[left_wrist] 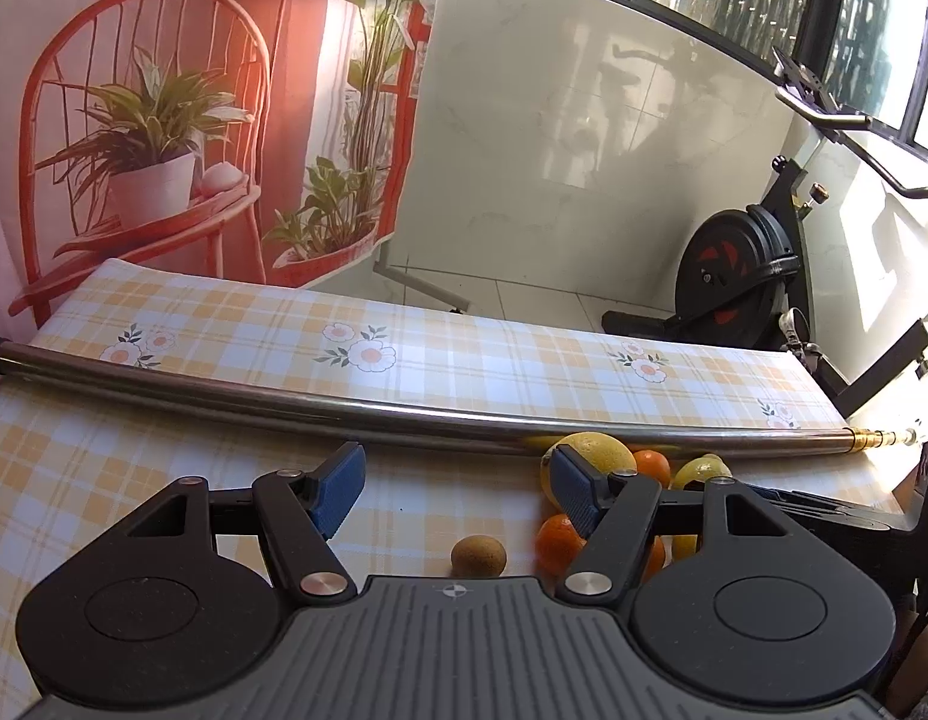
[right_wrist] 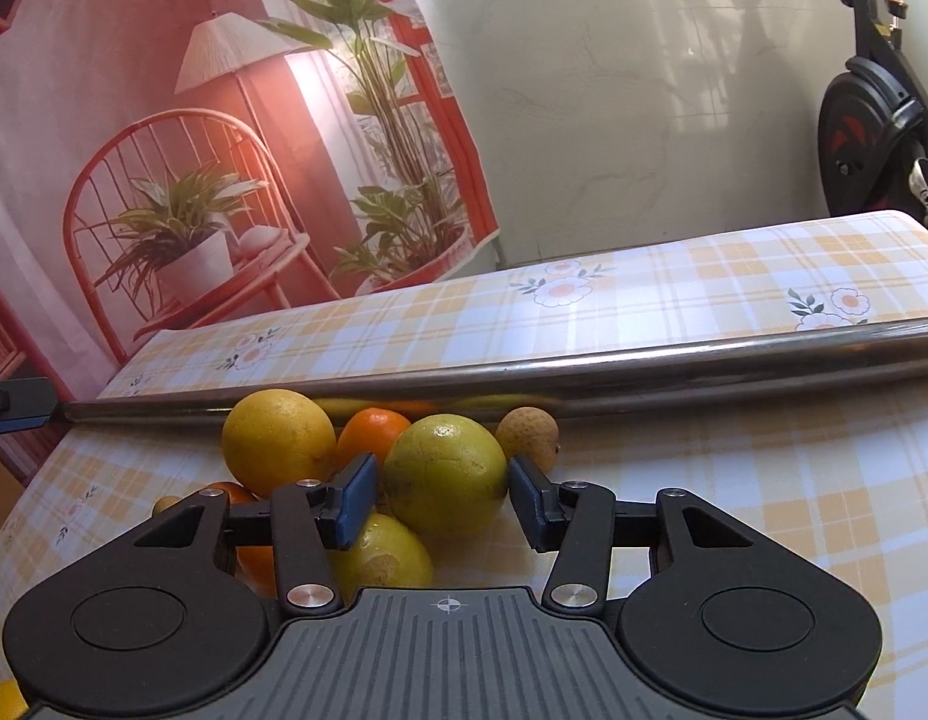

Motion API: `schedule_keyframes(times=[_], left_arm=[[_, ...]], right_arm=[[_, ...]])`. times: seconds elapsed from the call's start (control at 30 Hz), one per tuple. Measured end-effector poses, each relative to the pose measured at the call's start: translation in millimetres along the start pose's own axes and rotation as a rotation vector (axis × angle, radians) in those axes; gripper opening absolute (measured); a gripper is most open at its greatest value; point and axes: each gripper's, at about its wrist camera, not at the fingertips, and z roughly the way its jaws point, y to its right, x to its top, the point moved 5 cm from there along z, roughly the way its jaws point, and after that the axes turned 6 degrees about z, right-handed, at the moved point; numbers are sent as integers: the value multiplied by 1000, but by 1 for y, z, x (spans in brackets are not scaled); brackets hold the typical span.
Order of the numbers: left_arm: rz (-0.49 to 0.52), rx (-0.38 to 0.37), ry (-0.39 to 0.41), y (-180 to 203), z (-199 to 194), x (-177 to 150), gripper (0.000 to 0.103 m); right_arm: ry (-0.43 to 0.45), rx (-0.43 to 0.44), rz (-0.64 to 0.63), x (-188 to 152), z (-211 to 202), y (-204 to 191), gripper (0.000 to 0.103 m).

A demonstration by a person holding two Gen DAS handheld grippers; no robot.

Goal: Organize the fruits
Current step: 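Grasp a green-yellow citrus with the right gripper while the left gripper moves toward the kiwi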

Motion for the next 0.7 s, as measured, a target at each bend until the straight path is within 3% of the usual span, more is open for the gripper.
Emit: schedule_keyframes(times=[0.3,0.57,0.7], left_arm=[[-15,-19,-27,1,4,-5,70],[-57,-38,-71,-5,15,-12,69],[-98,-55,-93,-6,25,-13,68]], right_arm=[[10,-4,-9,-1,-1,-1,43],[170,-80,-70,-12,-47,8,43],[191,-147,-86,-31,-63,21,43]])
